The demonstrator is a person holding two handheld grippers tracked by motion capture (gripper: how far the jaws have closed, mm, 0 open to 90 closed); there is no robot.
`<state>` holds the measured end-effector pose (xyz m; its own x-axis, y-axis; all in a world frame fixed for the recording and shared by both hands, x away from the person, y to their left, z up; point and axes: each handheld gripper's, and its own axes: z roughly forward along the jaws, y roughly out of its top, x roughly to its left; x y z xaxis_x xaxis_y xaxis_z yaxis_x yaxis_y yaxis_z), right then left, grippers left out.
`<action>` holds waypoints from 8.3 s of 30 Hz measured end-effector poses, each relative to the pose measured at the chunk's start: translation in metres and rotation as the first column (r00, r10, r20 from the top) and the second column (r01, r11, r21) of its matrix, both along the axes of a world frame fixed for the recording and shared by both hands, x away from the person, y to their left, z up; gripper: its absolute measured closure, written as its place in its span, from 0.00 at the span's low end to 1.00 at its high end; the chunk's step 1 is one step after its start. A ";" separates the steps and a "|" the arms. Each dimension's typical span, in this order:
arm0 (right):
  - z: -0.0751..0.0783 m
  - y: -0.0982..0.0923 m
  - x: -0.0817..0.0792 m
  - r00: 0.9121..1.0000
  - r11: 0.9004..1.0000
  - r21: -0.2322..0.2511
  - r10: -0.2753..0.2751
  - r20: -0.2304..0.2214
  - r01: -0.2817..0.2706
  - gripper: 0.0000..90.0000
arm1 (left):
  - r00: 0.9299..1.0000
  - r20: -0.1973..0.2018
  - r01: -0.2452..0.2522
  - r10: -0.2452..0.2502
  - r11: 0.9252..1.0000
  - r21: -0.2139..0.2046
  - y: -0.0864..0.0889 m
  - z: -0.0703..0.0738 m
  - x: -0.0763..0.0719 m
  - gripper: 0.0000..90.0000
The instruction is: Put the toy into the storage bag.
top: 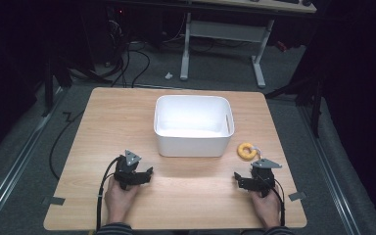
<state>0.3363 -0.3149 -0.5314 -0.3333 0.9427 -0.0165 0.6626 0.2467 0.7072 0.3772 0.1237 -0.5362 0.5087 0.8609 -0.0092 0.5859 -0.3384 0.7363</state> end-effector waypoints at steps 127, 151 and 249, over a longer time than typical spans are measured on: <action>0.060 -0.046 0.096 0.988 1.000 -0.010 -0.020 -0.152 0.019 0.58 | 0.999 -0.002 -0.038 0.038 0.999 -0.007 0.002 0.000 0.002 0.25; 0.034 -0.044 0.112 0.969 0.997 -0.070 -0.039 -0.245 0.022 0.59 | 0.999 -0.002 -0.041 0.041 0.999 -0.007 0.002 0.000 0.002 0.25; 0.235 0.020 0.061 0.953 0.960 -0.037 0.280 0.111 -0.278 0.75 | 0.999 -0.002 -0.042 0.042 0.999 -0.006 0.002 0.000 0.002 0.25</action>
<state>0.3975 -0.2953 -0.2968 -0.5780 0.8113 -0.0879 0.4808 0.4256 0.7666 0.3794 0.1258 -0.5361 0.4721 0.8814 -0.0154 0.6011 -0.3091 0.7370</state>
